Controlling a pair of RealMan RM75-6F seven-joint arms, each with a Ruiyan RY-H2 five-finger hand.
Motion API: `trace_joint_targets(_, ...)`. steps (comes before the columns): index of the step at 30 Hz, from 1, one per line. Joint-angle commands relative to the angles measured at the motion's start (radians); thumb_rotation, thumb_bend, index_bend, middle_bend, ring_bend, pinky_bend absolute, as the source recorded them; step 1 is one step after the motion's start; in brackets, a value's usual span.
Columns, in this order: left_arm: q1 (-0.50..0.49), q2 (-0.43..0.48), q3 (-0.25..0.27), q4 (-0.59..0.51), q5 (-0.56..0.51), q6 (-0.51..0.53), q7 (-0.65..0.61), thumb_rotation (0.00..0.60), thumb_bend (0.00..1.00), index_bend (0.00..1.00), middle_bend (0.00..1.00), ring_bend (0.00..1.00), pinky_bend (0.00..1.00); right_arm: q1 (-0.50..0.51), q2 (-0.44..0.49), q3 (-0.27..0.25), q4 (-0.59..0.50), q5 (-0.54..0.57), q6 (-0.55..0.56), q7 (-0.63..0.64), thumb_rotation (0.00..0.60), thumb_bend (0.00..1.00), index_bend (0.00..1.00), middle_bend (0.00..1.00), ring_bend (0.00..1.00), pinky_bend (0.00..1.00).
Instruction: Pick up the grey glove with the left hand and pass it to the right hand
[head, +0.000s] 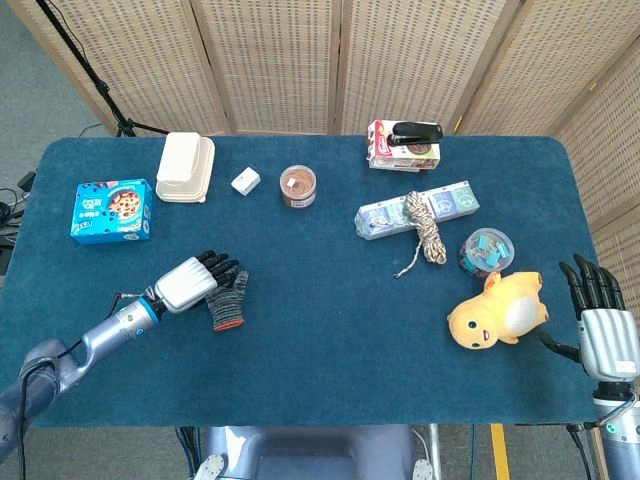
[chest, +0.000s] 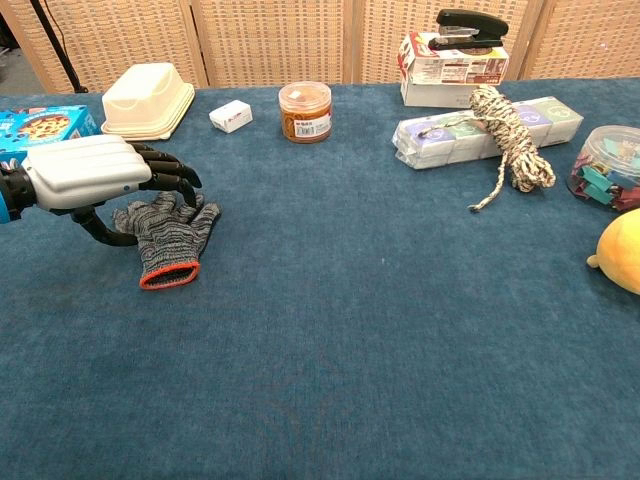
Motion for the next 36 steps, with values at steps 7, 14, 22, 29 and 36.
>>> trace_joint_targets(7, 0.000, -0.052, 0.012, 0.075, -0.030, 0.012, -0.032, 0.600, 0.27, 0.40, 0.37, 0.34, 0.38, 0.002, 0.005, -0.008, -0.010, -0.002, -0.013, 0.001, 0.600, 0.05, 0.00, 0.00, 0.00, 0.06)
trace_joint_targets(14, -0.005, -0.062, 0.018, 0.083, -0.047, 0.015, -0.034, 0.600, 0.30, 0.53, 0.50, 0.44, 0.47, 0.003, 0.009, -0.013, -0.016, -0.006, -0.018, -0.002, 0.600, 0.05, 0.00, 0.00, 0.00, 0.06)
trace_joint_targets(22, -0.018, -0.046, 0.006, 0.039, -0.080, 0.003, -0.028, 0.600, 0.38, 0.60, 0.55, 0.49, 0.54, 0.003, 0.017, -0.034, -0.021, -0.032, -0.022, -0.008, 0.600, 0.05, 0.00, 0.00, 0.00, 0.06)
trace_joint_targets(29, -0.044, 0.005, -0.027, -0.069, -0.118, -0.003, -0.023, 0.600, 0.39, 0.63, 0.57, 0.51, 0.55, 0.014, 0.018, -0.069, 0.008, -0.097, -0.025, 0.027, 0.600, 0.05, 0.00, 0.00, 0.00, 0.05)
trace_joint_targets(36, -0.100, 0.096, -0.090, -0.290, -0.183, -0.080, 0.042, 0.600, 0.39, 0.63, 0.57, 0.51, 0.55, 0.028, 0.017, -0.127, 0.066, -0.189, -0.029, 0.051, 0.600, 0.05, 0.00, 0.00, 0.00, 0.04)
